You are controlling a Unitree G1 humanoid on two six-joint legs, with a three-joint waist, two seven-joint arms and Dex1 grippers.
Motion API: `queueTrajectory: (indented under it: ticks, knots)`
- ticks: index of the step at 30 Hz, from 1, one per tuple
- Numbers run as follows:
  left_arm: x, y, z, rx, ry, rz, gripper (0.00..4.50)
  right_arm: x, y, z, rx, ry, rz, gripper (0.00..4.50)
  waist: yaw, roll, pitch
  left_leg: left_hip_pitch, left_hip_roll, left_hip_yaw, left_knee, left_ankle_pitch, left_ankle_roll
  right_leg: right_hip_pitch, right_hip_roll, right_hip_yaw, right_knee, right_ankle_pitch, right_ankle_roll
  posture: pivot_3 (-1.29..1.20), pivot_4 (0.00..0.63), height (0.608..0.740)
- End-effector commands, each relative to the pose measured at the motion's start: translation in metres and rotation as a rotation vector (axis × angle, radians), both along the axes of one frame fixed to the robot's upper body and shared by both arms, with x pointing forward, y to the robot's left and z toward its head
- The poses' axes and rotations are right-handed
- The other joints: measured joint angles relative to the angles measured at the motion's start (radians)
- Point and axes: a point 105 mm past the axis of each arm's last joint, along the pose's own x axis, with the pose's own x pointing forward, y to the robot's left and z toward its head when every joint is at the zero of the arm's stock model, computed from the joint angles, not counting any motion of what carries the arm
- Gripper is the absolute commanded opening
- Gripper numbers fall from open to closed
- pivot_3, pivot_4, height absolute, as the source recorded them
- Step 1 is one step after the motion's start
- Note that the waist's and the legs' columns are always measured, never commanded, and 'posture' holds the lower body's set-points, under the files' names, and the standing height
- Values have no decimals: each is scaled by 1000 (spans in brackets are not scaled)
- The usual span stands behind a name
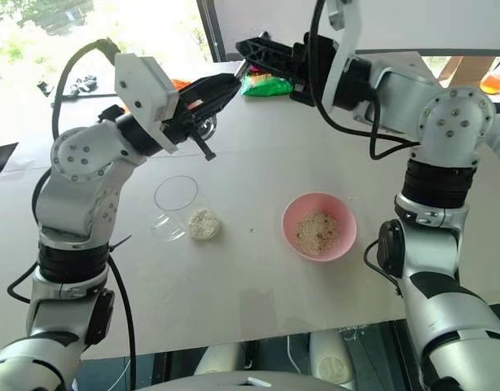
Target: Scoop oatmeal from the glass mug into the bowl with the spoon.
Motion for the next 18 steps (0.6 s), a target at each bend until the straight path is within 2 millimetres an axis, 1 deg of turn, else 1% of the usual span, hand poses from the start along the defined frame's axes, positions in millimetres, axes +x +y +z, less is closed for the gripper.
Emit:
queueTrajectory:
  ticks: [1,3,8,11,14,15,16,17,18]
  knots:
    - [-10,-5,14,1,-69,-18,0,-12,4,6,16,-39,48,2907,0,0,0,0,0,0,0,0,0,0,0,0,0,0,0,0,150,740]
    - [-10,-6,13,9,-71,-20,0,-11,3,6,21,-32,39,3850,1,0,0,0,0,0,0,0,0,0,0,0,0,0,0,0,150,740]
    - [-10,-8,11,31,-79,-24,0,-9,2,6,33,-19,31,3850,2,0,0,0,0,0,0,0,0,0,0,0,0,0,0,0,150,740]
    - [-10,-8,11,35,-81,-22,0,-7,1,6,34,-12,23,2992,2,0,0,0,0,0,0,0,0,0,0,0,0,0,0,0,150,740]
    - [-9,-7,11,34,-83,-19,0,-6,0,5,32,-4,14,1575,2,0,0,0,0,0,0,0,0,0,0,0,0,0,0,0,150,740]
    - [-9,-6,11,34,-83,-18,0,-5,-1,4,31,-2,11,1165,3,0,0,0,0,0,0,0,0,0,0,0,0,0,0,0,150,740]
    - [-9,-6,12,33,-84,-17,0,-4,-1,4,29,0,7,566,3,0,0,0,0,0,0,0,0,0,0,0,0,0,0,0,150,740]
    - [-9,-6,12,34,-84,-17,0,-4,-1,3,28,2,3,246,3,0,0,0,0,0,0,0,0,0,0,0,0,0,0,0,150,740]
    - [-8,-6,12,34,-85,-17,0,-3,-2,3,29,4,1,112,2,0,0,0,0,0,0,0,0,0,0,0,0,0,0,0,150,740]
